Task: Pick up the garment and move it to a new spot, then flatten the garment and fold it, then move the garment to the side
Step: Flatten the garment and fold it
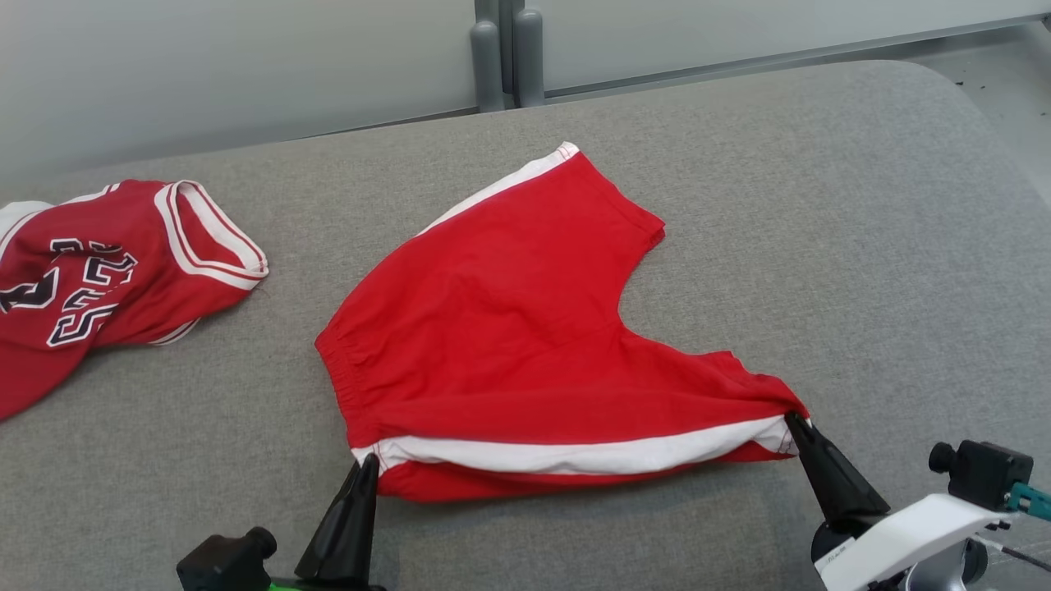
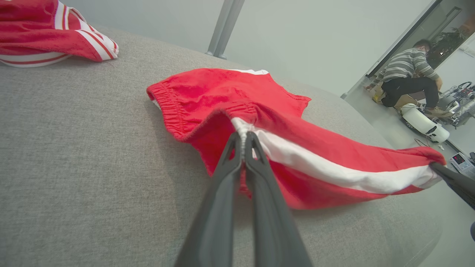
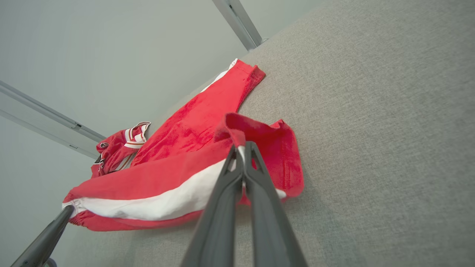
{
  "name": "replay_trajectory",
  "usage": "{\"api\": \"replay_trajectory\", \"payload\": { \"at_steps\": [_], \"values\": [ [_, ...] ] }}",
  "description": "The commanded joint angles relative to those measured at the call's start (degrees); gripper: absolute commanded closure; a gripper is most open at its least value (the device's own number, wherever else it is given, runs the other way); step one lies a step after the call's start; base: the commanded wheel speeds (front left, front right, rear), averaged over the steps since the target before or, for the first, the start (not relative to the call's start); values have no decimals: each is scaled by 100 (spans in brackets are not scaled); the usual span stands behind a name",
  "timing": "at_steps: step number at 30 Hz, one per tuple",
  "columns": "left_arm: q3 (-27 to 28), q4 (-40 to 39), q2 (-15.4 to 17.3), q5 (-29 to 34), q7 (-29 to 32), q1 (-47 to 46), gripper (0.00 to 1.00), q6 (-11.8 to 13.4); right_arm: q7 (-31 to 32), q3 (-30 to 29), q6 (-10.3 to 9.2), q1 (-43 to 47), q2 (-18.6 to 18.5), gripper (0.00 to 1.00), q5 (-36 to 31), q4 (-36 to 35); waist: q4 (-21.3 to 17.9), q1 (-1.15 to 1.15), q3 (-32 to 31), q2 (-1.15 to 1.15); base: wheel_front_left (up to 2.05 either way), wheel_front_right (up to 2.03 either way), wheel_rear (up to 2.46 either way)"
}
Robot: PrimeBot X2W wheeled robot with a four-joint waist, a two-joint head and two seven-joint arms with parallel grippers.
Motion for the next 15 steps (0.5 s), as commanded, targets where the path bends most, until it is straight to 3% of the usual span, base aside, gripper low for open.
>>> {"api": "replay_trajectory", "payload": {
  "at_steps": [1, 8, 15],
  "values": [
    [25, 5, -4, -5, 7, -113, 100, -36, 20, -26, 2, -98, 20, 100, -50, 7, 46, 0, 35, 31, 0, 0, 0],
    [33, 166, -219, -152, 121, -678, 100, -131, 179, -319, 2, -775, 18, 100, -204, 219, 298, 0, 222, 31, 0, 0, 0],
    [10, 795, -581, -172, 182, -1616, 100, -234, 427, -573, 2, -1974, -81, 100, -345, 867, 676, 0, 598, 31, 0, 0, 0]
  ]
}}
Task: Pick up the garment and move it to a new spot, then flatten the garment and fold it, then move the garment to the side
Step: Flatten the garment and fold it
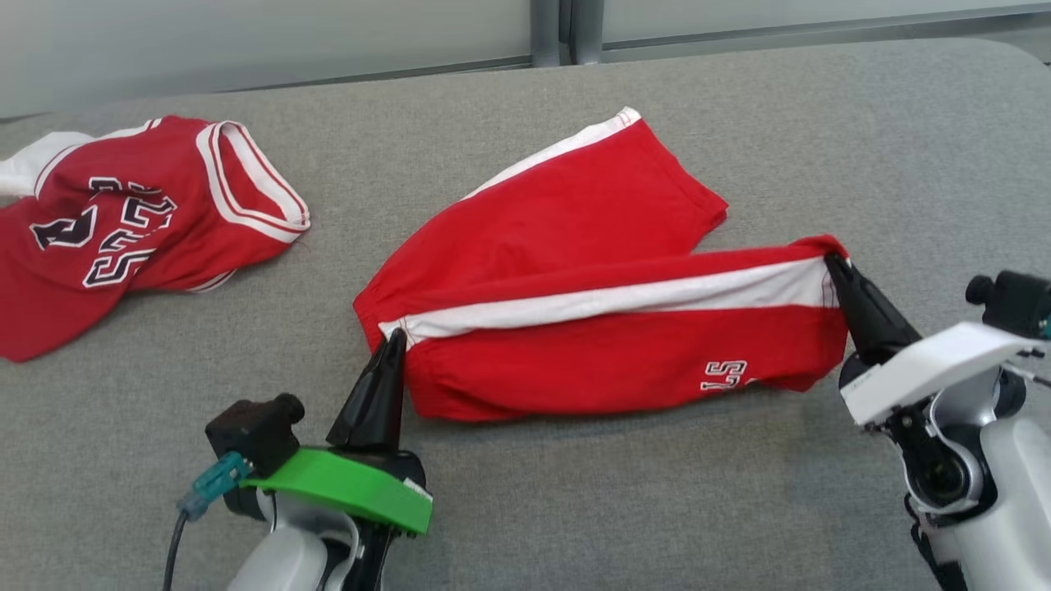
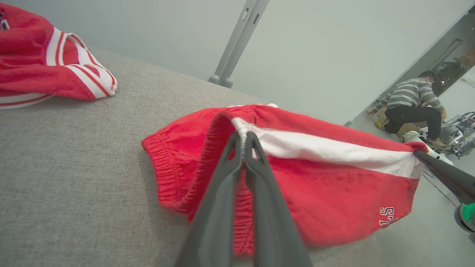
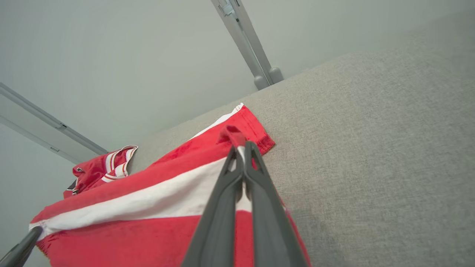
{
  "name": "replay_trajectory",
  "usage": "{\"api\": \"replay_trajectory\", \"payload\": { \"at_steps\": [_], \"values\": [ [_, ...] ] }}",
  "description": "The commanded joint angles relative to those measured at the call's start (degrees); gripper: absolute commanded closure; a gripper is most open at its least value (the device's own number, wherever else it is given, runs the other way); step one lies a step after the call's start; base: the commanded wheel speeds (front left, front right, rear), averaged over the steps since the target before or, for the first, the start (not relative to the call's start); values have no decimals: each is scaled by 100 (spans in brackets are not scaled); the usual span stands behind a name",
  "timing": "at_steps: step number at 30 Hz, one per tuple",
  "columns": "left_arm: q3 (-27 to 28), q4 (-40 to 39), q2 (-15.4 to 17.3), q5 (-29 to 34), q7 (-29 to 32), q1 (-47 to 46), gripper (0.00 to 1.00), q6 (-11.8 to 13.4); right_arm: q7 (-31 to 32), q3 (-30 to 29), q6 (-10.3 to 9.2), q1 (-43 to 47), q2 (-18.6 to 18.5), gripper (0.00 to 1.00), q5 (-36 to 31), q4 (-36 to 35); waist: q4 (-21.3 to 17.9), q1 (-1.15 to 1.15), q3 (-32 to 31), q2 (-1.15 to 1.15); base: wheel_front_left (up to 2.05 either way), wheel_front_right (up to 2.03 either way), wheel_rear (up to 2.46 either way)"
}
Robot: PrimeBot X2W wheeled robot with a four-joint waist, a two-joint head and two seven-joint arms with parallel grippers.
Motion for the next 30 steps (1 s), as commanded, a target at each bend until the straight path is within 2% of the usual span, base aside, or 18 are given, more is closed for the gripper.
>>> {"api": "replay_trajectory", "payload": {
  "at_steps": [1, 4, 13, 18, 30],
  "values": [
    [4, 79, -49, -27, 20, -171, 100, -37, 39, -8, 2, -195, -51, 100, -43, 70, 241, 0, 251, 31, 0, 0, 0],
    [-22, 553, -258, -14, 46, -683, 100, -74, 210, 116, 2, -1005, -169, 100, -114, 584, 441, 0, 483, 31, 0, 0, 0],
    [11, 1259, -734, 59, -80, -1536, 100, 119, 508, 699, 2, -2673, -445, 100, -114, 1886, 778, 0, 881, 31, 0, 0, 0],
    [-4, 1495, -855, 50, -126, -1820, 100, 208, 536, 972, 2, -3442, -543, 100, -82, 2625, 911, 0, 1029, 31, 0, 0, 0],
    [-149, 2043, -976, -237, -110, -2404, 100, 208, 442, 1466, 2, -4776, -648, 100, -54, 4152, 1172, 0, 1291, 31, 0, 0, 0]
  ]
}}
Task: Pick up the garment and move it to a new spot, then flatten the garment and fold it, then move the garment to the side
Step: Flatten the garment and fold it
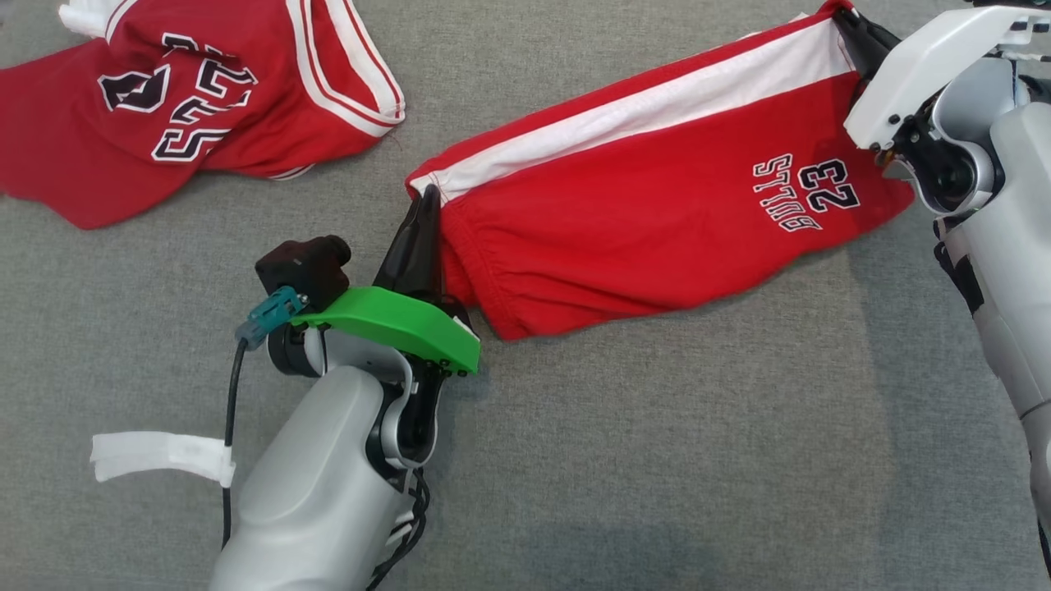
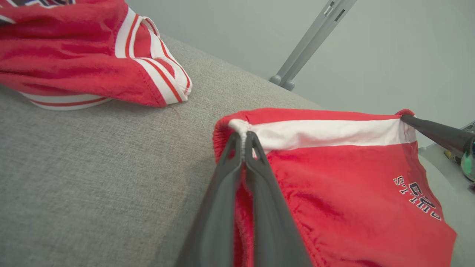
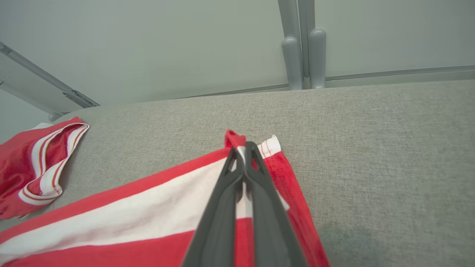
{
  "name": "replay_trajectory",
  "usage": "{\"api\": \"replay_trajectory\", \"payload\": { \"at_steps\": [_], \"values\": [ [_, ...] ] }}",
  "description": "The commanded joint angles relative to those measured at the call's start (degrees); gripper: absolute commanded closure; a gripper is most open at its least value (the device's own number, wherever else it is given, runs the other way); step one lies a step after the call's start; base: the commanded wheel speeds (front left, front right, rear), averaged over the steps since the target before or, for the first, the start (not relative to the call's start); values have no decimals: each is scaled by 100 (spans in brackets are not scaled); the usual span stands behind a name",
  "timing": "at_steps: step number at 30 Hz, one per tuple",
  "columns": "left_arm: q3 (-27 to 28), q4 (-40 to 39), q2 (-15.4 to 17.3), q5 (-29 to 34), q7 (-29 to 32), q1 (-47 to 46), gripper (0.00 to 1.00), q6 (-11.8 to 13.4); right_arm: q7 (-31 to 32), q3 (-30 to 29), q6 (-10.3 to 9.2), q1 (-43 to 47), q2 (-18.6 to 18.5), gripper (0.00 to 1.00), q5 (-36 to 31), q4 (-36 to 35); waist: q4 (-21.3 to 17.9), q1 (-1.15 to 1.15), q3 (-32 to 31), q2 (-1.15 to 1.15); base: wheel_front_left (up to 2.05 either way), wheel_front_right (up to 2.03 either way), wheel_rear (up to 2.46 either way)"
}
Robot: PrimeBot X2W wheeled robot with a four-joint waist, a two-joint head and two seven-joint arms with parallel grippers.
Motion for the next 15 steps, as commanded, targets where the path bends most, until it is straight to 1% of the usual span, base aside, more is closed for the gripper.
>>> {"api": "replay_trajectory", "payload": {
  "at_steps": [1, 7, 12, 15],
  "values": [
    [-12, 62, 4, -29, -16, -158, 100, -7, -37, 48, 2, -117, -36, 100, 21, 141, 85, 0, 82, 31, 0, 0, 0],
    [-229, 305, -12, -138, -33, -497, 100, 23, -114, 369, 2, -498, -35, 100, 109, 703, 145, 0, 177, 31, 0, 0, 0],
    [-448, 380, -13, -195, -58, -740, 100, 132, -267, 649, 2, -755, 5, 100, 111, 1041, 150, 0, 233, 31, 0, 0, 0],
    [-558, 408, -13, -213, -78, -830, 100, 215, -407, 775, 2, -865, 35, 54, 149, 1220, 154, 0, 243, 31, 0, 0, 0]
  ]
}}
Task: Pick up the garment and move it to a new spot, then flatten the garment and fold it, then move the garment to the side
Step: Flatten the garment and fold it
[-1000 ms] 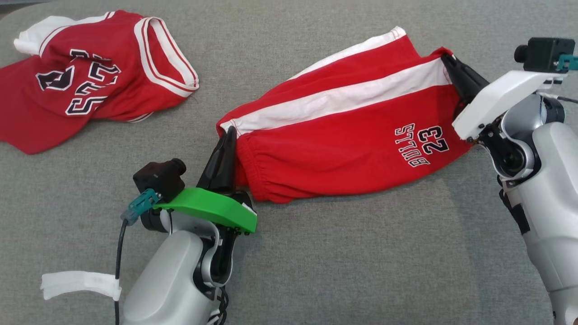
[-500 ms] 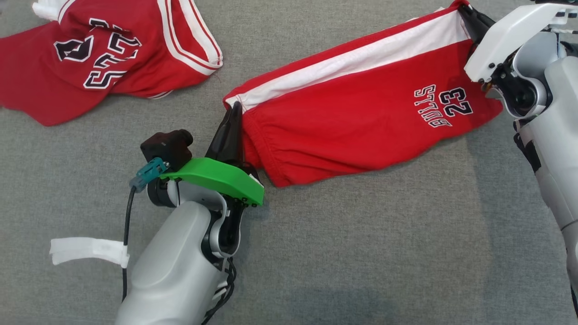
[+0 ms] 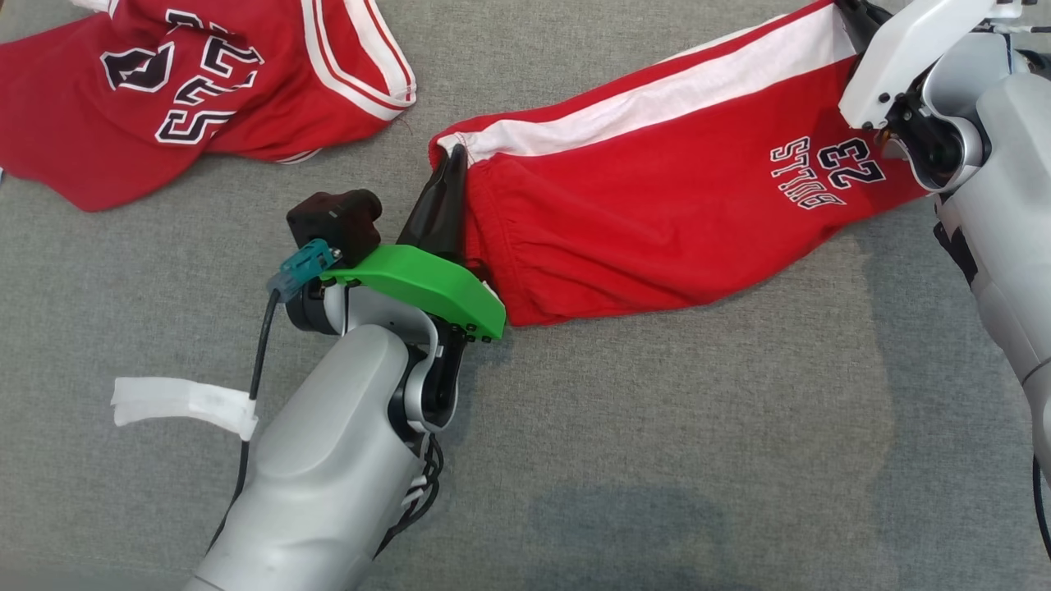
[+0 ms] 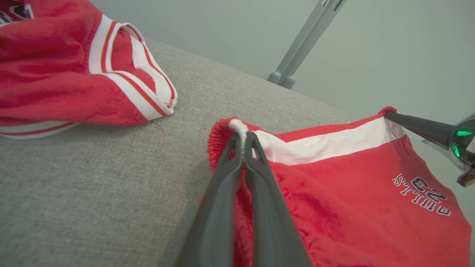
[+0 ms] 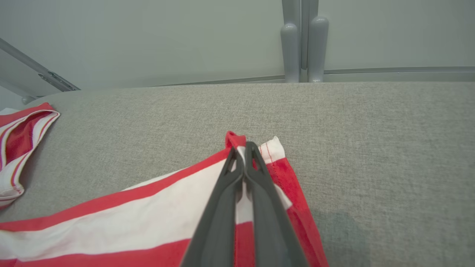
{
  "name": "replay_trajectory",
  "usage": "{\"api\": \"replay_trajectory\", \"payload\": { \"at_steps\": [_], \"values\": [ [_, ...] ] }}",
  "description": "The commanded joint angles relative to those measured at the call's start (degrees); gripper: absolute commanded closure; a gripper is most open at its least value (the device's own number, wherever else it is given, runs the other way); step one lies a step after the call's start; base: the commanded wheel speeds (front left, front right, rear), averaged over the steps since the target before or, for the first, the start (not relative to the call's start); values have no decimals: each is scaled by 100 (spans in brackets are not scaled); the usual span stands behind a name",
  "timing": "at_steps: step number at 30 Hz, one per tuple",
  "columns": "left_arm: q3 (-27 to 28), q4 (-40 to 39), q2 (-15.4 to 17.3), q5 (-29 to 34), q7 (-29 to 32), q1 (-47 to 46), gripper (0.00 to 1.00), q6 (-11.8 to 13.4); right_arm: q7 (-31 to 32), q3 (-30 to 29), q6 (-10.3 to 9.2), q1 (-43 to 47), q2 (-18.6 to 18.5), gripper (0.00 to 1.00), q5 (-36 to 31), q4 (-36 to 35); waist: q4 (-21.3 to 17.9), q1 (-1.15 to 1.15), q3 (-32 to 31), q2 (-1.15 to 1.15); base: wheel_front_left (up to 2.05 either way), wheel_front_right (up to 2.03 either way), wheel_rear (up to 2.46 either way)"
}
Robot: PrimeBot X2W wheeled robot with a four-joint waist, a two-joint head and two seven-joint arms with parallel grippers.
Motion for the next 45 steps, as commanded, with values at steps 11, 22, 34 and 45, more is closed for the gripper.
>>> {"api": "replay_trajectory", "payload": {
  "at_steps": [11, 22, 34, 45],
  "values": [
    [-237, 6, 100, 164, -25, -77, 0, 311, -610, 607, 1, -268, -105, 0, 240, 165, 7, -1, -89, 31, 0, 0, 0],
    [-136, -729, 779, 429, -55, 545, 0, 648, -780, 1151, 1, -15, -526, 0, 807, -190, -158, -1, -424, 31, 0, 0, 0],
    [25, -1827, 1134, 621, -102, 1469, 0, 1018, -354, 1678, 2, 608, -946, 0, 1452, -261, -227, -1, -812, 31, 0, 0, 0],
    [21, -2257, 1160, 659, -99, 1926, 0, 1184, -233, 1870, 2, 920, -868, 0, 1708, 353, 128, -1, -942, 31, 0, 0, 0]
  ]
}}
